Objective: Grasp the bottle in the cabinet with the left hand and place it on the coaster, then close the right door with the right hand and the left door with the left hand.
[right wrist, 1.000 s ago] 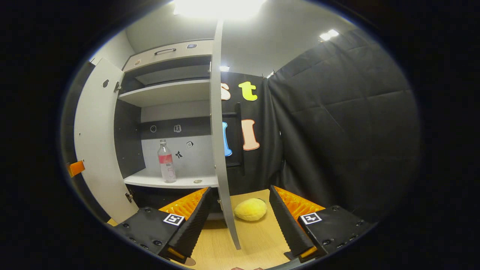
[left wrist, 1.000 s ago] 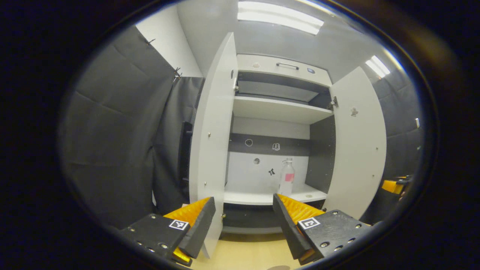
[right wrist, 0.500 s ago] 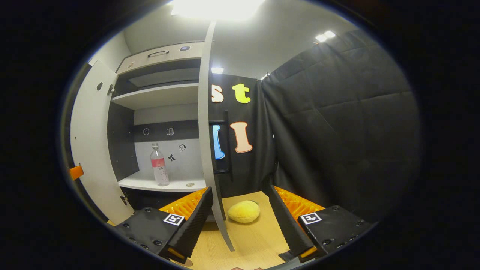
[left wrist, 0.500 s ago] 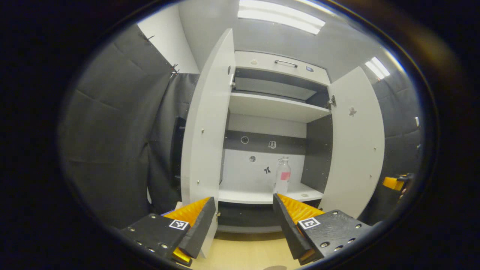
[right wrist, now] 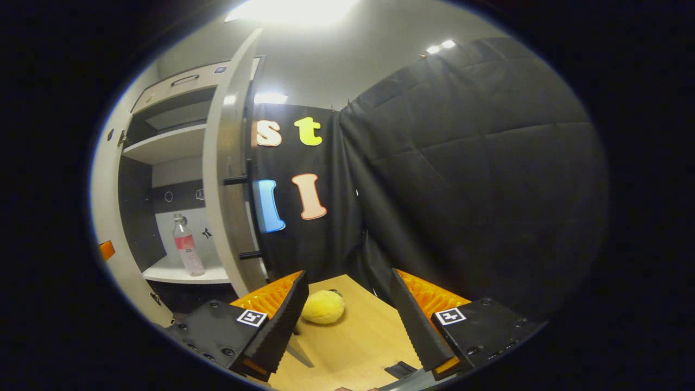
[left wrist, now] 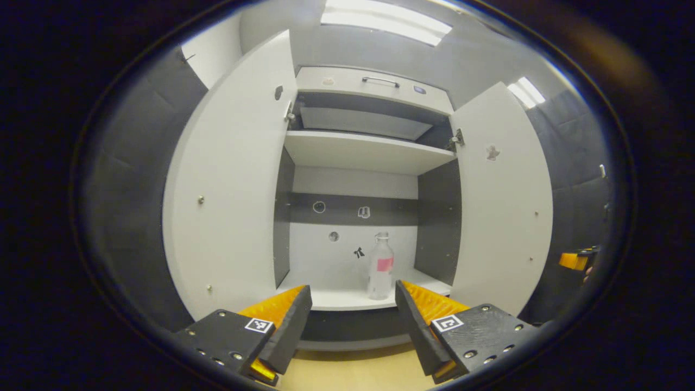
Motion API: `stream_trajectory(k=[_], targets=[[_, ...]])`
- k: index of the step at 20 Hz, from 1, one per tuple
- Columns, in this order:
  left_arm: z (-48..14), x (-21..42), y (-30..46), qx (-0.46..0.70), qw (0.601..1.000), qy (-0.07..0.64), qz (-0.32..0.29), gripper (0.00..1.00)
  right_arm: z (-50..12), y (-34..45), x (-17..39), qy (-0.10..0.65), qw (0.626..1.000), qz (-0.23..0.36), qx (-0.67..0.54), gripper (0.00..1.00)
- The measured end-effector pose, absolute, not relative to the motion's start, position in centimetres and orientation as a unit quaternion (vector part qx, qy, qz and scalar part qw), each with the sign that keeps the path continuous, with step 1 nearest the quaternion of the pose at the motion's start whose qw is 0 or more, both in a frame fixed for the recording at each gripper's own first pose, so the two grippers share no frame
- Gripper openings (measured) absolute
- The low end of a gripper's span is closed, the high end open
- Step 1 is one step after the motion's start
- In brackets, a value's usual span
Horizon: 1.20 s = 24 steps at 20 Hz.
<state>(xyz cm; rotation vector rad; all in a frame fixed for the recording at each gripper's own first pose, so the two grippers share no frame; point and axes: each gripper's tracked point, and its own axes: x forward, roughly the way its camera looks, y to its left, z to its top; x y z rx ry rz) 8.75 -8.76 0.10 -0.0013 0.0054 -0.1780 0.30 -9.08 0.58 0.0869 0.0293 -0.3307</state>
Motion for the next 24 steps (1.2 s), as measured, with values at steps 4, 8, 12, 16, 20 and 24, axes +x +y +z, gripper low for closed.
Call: stream_trajectory(k=[4, 8, 12, 16, 20, 24], targets=[[0.4, 13.8, -11.3, -0.008, 0.995, 0.001, -0.101, 0.9, 0.9, -11.9, 1.7, 0.008, 0.978, -0.196, 0.063, 0.96], [0.8, 18.8, -14.3, -0.022, 0.991, 0.002, -0.133, 0.9, 0.7, -14.2, 3.7, 0.0, 0.973, -0.219, 0.07, 0.96], [-0.9, 23.5, -15.8, -0.014, 0.991, 0.021, -0.132, 0.9, -0.3, -16.0, 4.6, 0.001, 0.967, -0.24, 0.083, 0.96], [-4.0, 27.1, -17.0, -0.016, 0.989, 0.061, -0.136, 0.9, -1.0, -17.4, 5.6, 0.005, 0.962, -0.257, 0.088, 0.92], [-5.8, 29.6, -17.6, -0.015, 0.989, 0.078, -0.128, 0.9, -2.0, -18.2, 6.3, 0.012, 0.96, -0.265, 0.087, 0.96], [-6.9, 31.5, -18.9, -0.004, 0.988, 0.078, -0.129, 0.9, -2.9, -18.7, 6.9, 0.022, 0.96, -0.265, 0.085, 0.96]])
